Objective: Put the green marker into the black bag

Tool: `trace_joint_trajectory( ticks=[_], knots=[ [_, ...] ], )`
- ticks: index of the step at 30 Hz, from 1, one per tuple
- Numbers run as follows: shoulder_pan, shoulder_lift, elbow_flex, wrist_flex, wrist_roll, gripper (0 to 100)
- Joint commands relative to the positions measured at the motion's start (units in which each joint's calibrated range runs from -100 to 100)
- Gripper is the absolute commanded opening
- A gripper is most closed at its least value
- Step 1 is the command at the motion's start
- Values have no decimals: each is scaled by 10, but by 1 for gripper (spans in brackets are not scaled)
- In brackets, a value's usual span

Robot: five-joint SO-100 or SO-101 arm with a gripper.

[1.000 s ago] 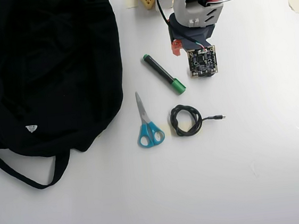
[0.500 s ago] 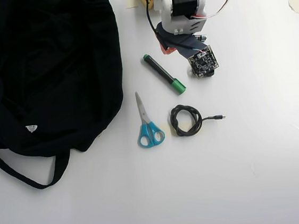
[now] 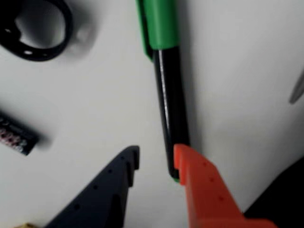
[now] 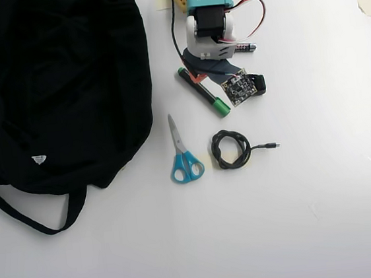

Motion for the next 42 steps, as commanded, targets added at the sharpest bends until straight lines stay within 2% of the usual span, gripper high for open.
trace_joint_trajectory(
  ticks=[1,19,26,34,42],
  knots=[
    [-1,-18,10,-23,6,10],
    [59,-19,16,-21,72,10],
    [64,-19,37,-25,79,11],
    [61,-18,39,-26,79,23],
    [49,-18,38,-26,77,26]
  ],
)
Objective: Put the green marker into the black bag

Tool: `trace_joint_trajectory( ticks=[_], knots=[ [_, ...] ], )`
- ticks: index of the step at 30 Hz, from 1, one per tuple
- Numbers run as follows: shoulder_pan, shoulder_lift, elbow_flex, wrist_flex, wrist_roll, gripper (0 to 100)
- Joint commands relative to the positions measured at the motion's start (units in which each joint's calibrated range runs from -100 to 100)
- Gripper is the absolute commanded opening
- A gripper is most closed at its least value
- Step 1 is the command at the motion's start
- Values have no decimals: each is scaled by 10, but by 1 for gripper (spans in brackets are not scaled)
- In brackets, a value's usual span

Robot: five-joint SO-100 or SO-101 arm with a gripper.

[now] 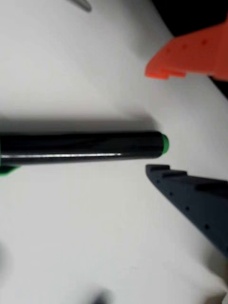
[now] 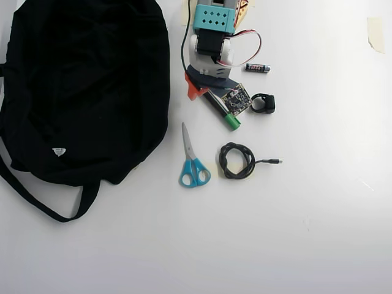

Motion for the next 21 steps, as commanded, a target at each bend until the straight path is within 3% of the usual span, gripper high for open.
trace_joint_trajectory(
  ticks=[1,5,21],
  knots=[
    [-15,-18,-2,-5,-2,28],
    [-29,-10,-2,-5,-18,35],
    [-74,-7,38,-39,-60,35]
  ],
)
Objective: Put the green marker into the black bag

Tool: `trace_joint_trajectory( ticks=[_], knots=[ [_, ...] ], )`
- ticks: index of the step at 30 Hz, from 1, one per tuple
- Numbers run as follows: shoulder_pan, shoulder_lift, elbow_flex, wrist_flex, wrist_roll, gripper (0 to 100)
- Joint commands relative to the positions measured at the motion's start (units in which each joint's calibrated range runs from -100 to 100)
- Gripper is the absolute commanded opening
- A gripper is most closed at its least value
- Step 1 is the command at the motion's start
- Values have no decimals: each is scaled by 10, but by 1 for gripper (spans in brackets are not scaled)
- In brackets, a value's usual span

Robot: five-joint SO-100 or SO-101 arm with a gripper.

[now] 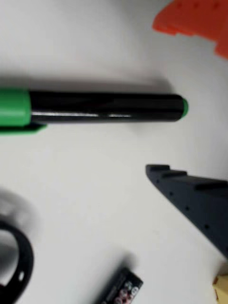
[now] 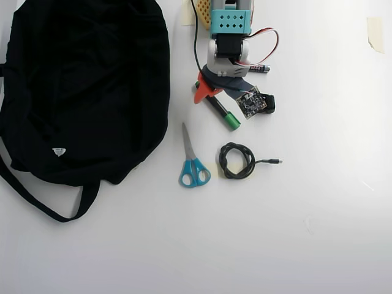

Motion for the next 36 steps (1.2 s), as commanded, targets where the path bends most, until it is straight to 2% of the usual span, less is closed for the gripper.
trace_joint_trajectory(
  ticks=[1,9,30,36],
  knots=[
    [-5,-7,18,-35,-2,35],
    [-4,-5,64,-96,-2,35],
    [-1,-3,71,-121,-3,35],
    [-1,51,45,-120,-3,35]
  ],
)
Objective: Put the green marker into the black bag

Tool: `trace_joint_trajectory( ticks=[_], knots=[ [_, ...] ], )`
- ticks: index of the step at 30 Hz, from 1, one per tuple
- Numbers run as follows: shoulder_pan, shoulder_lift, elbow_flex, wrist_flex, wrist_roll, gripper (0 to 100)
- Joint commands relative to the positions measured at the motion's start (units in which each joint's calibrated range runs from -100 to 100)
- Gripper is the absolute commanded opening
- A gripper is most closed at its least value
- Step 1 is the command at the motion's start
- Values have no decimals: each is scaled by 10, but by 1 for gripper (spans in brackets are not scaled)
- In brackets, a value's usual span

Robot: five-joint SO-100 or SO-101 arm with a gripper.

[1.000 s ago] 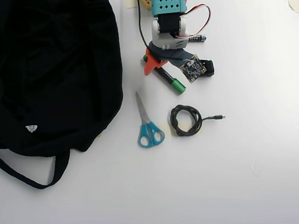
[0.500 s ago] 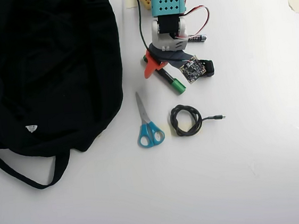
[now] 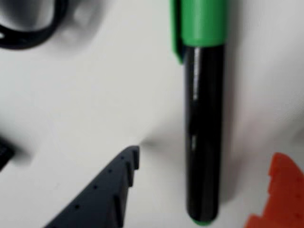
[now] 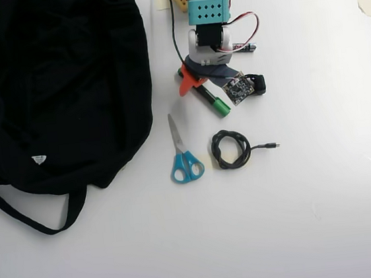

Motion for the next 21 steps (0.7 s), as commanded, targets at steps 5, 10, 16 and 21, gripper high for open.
trace_joint_trajectory(
  ticks=[5,10,16,21],
  knots=[
    [1,44,-58,-5,-2,35],
    [1,47,-59,-5,-2,35],
    [2,47,-54,0,-2,22],
    [3,47,-55,0,-2,16]
  ],
)
